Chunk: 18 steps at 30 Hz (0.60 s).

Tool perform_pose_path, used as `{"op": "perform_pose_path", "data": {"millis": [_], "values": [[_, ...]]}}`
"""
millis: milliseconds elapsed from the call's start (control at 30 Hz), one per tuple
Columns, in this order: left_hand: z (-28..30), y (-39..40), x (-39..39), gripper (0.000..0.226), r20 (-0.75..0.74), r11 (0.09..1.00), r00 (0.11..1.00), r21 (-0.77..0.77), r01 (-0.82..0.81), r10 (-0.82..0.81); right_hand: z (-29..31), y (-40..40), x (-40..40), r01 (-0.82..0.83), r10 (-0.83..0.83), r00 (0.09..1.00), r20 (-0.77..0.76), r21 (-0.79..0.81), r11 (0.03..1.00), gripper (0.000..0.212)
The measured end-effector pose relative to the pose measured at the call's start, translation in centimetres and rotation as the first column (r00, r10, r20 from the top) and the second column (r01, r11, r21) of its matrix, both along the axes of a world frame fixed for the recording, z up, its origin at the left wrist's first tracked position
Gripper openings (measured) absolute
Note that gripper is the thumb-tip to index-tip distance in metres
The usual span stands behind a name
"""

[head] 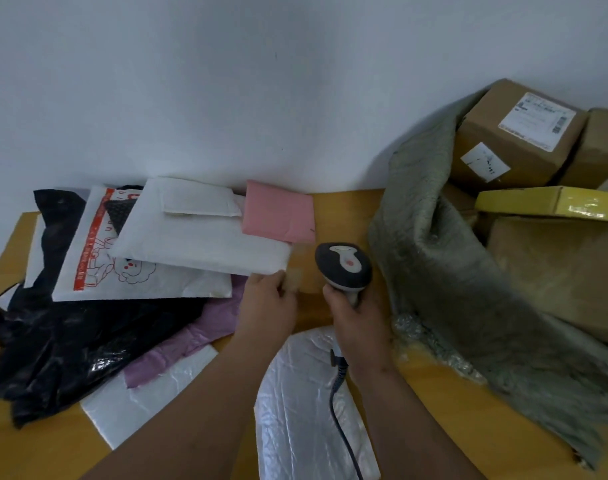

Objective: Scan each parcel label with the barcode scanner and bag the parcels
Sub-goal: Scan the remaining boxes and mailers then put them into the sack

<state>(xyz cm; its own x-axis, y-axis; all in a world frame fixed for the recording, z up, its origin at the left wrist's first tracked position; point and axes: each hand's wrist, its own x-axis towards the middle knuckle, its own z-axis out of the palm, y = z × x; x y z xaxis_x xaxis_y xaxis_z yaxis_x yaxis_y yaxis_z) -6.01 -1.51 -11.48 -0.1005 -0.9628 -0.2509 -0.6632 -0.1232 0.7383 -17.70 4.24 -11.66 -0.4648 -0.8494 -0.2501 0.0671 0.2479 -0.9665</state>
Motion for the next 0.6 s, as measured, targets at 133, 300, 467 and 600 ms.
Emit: {"op": "perform_pose_path", "data": {"millis": [133, 300, 467, 600], "values": [[1.9, 1.6, 2.1, 0.01, -0.305, 0.953, 0.919, 0.245, -0.178, 0.249, 2.0, 1.7, 1.9, -0.023, 0.016, 0.997, -0.069, -0.098, 0.995, 0.029], [3.3, 3.0, 4.6, 0.021, -0.384, 0.908, 0.865, 0.384, -0.168, 0.323, 3.2, 3.7, 4.2, -0.066, 0.052, 0.993, -0.106, -0.13, 0.989, 0.026], [4.7, 4.4, 7.8, 0.027, -0.405, 0.927, 0.847, 0.289, -0.238, 0.344, 4.6, 5.7, 6.1, -0.045, 0.034, 0.997, -0.075, -0.15, 0.988, 0.026], [6.0, 5.6, 9.7, 0.042, -0.346, 0.952, 0.89, 0.172, -0.252, 0.298, 6.0, 6.8, 7.2, -0.028, 0.013, 0.996, -0.089, -0.166, 0.986, 0.025]]}}
